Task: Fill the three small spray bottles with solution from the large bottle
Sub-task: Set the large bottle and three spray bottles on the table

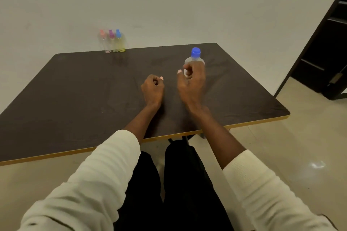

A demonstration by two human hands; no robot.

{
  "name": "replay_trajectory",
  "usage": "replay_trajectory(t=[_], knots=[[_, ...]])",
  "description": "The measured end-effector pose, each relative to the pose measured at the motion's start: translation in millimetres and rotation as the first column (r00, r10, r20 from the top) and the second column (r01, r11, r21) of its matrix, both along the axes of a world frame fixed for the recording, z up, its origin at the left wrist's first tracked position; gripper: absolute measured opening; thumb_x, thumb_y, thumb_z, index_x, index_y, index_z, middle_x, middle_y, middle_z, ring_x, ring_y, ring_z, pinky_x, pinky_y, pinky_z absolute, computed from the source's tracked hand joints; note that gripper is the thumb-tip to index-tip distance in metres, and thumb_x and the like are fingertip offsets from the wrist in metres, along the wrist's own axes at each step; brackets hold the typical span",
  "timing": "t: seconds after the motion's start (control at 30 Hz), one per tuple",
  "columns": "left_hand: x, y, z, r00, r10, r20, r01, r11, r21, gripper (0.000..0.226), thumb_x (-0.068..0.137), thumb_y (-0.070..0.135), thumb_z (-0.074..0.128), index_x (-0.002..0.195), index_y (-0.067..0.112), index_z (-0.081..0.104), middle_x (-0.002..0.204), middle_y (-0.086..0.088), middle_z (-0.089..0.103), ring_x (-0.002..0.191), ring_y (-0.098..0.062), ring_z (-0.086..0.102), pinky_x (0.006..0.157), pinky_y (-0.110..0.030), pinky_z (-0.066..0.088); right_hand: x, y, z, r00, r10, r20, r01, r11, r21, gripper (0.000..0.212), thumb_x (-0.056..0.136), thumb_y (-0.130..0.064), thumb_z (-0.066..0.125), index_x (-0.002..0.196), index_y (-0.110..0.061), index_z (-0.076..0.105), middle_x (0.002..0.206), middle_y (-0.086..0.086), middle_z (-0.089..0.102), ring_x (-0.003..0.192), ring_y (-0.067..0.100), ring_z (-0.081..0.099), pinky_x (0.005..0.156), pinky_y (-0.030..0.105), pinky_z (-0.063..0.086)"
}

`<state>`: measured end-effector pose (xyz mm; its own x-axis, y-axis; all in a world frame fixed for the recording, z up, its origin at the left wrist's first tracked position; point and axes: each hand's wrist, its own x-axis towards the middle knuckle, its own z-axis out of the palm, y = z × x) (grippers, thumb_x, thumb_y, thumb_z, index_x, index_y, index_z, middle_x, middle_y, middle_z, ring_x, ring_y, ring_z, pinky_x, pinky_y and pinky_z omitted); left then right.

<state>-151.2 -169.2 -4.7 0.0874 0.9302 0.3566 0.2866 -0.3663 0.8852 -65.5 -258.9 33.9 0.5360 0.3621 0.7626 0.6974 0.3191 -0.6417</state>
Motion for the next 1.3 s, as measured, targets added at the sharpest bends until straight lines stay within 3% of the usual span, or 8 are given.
replay_trajectory(t=[0.2, 0.37, 0.63, 0.77, 1.0, 1.1, 1.23, 1.3], knots=[[-55, 41, 6, 0.994, 0.071, -0.089, -0.067, 0.996, 0.054, 0.015, 0.1, 0.015, 0.058, 0.087, 0.009, 0.059, 0.073, 0.003, 0.053, 0.061, -0.006, 0.045, 0.055, -0.015, 0.036, -31, 81, -5, 0.95, 0.108, -0.294, -0.215, 0.909, -0.358, 0.013, 0.082, -0.001, 0.054, 0.084, -0.014, 0.058, 0.087, 0.001, 0.061, 0.079, 0.014, 0.056, 0.069, 0.023, 0.044], [-95, 109, 8, 0.965, 0.246, -0.086, -0.243, 0.969, 0.046, 0.016, 0.101, 0.019, 0.057, 0.09, 0.008, 0.061, 0.082, 0.0, 0.058, 0.068, -0.008, 0.048, 0.056, -0.018, 0.034, -42, 167, -26, 0.846, 0.093, -0.525, -0.353, 0.837, -0.419, 0.008, 0.084, -0.008, 0.061, 0.081, -0.013, 0.055, 0.084, 0.004, 0.063, 0.079, 0.023, 0.061, 0.073, 0.041, 0.055], [-85, 218, 4, 0.974, 0.226, -0.029, -0.227, 0.973, -0.046, 0.007, 0.094, 0.017, 0.065, 0.09, 0.015, 0.06, 0.083, 0.002, 0.06, 0.076, -0.013, 0.057, 0.056, -0.011, 0.038, -39, 292, -32, 0.896, 0.097, -0.433, -0.322, 0.815, -0.483, 0.018, 0.083, -0.014, 0.068, 0.085, -0.013, 0.05, 0.083, 0.0, 0.056, 0.078, 0.017, 0.053, 0.08, 0.039, 0.05], [-71, 274, 1, 0.978, 0.208, -0.02, -0.208, 0.978, -0.011, 0.019, 0.095, 0.022, 0.067, 0.111, 0.013, 0.063, 0.079, 0.004, 0.059, 0.073, -0.009, 0.055, 0.064, -0.015, 0.042, -34, 353, -38, 0.914, 0.122, -0.388, -0.316, 0.814, -0.488, 0.028, 0.08, -0.018, 0.074, 0.097, -0.007, 0.055, 0.099, 0.009, 0.061, 0.09, 0.022, 0.058, 0.082, 0.035, 0.05], [-54, 348, 1, 0.944, 0.324, 0.055, -0.325, 0.946, 0.01, 0.038, 0.092, 0.016, 0.064, 0.129, 0.015, 0.058, 0.113, -0.011, 0.066, 0.099, -0.022, 0.064, 0.086, -0.03, 0.056, -28, 418, -42, 0.922, 0.186, -0.34, -0.344, 0.799, -0.494, 0.057, 0.08, -0.028, 0.074, 0.132, -0.013, 0.053, 0.128, 0.003, 0.056, 0.115, 0.017, 0.054, 0.097, 0.031, 0.048], [-53, 367, 1, 0.895, 0.417, 0.156, -0.406, 0.908, -0.099, 0.046, 0.085, 0.007, 0.066, 0.128, 0.014, 0.051, 0.122, -0.008, 0.058, 0.106, -0.022, 0.06, 0.083, -0.026, 0.052, -27, 436, -41, 0.933, 0.181, -0.312, -0.326, 0.794, -0.513, 0.063, 0.079, -0.035, 0.076, 0.134, -0.017, 0.051, 0.133, 0.001, 0.056, 0.119, 0.018, 0.054, 0.101, 0.036, 0.047], [-55, 386, -1, 0.898, 0.411, 0.156, -0.384, 0.906, -0.177, 0.062, 0.082, 0.003, 0.067, 0.14, 0.014, 0.048, 0.139, -0.005, 0.054, 0.127, -0.023, 0.052, 0.099, -0.031, 0.048, -26, 452, -39, 0.952, 0.159, -0.261, -0.282, 0.785, -0.551, 0.067, 0.077, -0.042, 0.077, 0.134, -0.017, 0.052, 0.133, 0.001, 0.058, 0.122, 0.021, 0.054, 0.102, 0.04, 0.047], [-55, 394, 0, 0.916, 0.374, 0.146, -0.343, 0.918, -0.198, 0.061, 0.083, 0.002, 0.067, 0.141, 0.013, 0.05, 0.142, -0.005, 0.054, 0.128, -0.022, 0.051, 0.092, -0.024, 0.044, -26, 459, -40, 0.955, 0.145, -0.26, -0.271, 0.787, -0.554, 0.066, 0.075, -0.045, 0.078, 0.131, -0.017, 0.054, 0.13, 0.001, 0.06, 0.119, 0.021, 0.056, 0.099, 0.041, 0.048]])
